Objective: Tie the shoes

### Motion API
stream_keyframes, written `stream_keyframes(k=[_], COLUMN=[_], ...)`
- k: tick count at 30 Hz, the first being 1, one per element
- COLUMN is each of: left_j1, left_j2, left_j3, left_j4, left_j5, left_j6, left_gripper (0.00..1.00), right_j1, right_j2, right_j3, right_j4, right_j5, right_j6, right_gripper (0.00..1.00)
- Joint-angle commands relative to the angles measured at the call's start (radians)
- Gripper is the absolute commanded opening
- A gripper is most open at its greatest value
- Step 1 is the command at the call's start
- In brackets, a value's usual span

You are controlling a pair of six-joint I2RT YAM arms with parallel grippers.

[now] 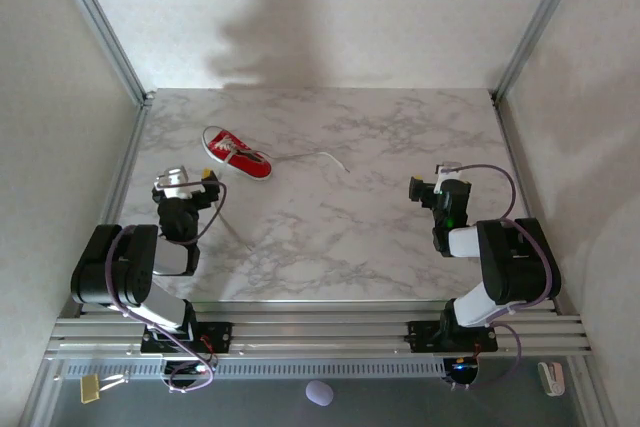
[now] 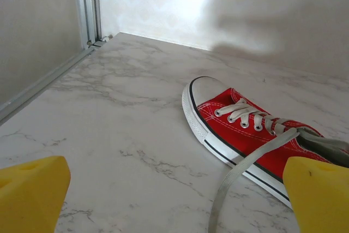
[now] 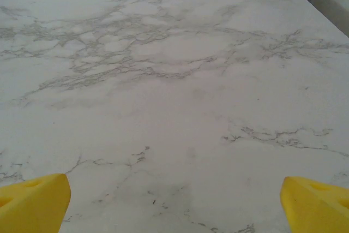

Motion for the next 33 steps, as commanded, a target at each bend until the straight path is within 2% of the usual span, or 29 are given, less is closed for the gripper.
stream_keyframes(k=[1,22,28,31,33], left_j1=[0.006,0.008,0.001,-0.006,-0.032], left_j2=[0.004,0.004,-0.001,-0.066,-0.156], left_j3=[0.013,0.015,-0.001,-0.048,-0.038], left_j4=[0.004,0.000,0.029,0.068,-0.030], left_j5=[0.021,0.016,-0.016,-0.026,-0.086], left_j6=[0.004,0.000,-0.004,0.002,0.014], left_gripper=[1.00,1.00,1.00,1.00,1.00], right_j1=[-0.007,-0.007,0.007,0.019,0.033], right_j2=[0.000,0.000,0.000,-0.022,-0.080], right_j3=[0.014,0.014,0.002,-0.026,-0.039], right_j4=[0.002,0.003,0.029,0.068,0.047], right_j5=[-0.010,-0.010,-0.004,0.001,0.027], right_j6=[-0.005,-0.005,-0.026,-0.038,-0.048], right_gripper=[0.99,0.99,0.99,0.99,0.99])
